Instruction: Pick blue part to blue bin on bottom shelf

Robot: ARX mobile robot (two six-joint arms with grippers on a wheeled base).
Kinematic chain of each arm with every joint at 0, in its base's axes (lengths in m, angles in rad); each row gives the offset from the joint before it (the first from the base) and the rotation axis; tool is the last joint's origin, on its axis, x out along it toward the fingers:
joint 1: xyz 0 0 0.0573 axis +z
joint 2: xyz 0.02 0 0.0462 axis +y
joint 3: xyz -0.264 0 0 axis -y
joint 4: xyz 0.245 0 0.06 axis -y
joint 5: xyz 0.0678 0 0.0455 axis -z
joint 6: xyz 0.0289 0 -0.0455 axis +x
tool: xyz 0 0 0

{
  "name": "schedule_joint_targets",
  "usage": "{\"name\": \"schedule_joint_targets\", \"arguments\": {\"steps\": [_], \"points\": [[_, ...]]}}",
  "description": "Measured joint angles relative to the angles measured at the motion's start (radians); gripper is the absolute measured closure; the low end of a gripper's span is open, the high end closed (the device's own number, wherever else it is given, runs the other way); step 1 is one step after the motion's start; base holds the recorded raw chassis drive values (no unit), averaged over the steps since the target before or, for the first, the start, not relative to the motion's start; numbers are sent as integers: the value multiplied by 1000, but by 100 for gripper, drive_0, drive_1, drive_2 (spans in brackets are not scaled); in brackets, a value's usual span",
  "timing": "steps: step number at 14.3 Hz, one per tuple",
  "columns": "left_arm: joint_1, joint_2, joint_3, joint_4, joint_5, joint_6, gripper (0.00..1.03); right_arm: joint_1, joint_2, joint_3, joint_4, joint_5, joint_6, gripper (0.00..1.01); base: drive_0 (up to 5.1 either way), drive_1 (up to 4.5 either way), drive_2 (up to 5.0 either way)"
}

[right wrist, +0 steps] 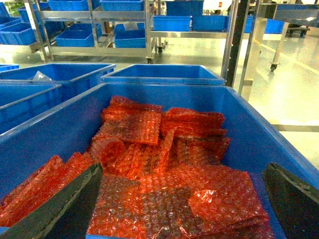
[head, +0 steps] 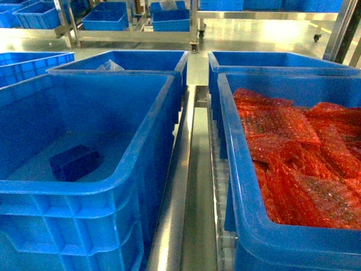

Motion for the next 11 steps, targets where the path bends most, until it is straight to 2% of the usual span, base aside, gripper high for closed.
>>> {"name": "schedule_joint_targets", "arguments": {"steps": [11], "points": [[0, 0, 0, 0, 0, 0, 5, 0, 0, 0, 0, 0, 0, 3, 0, 0, 0]]}}
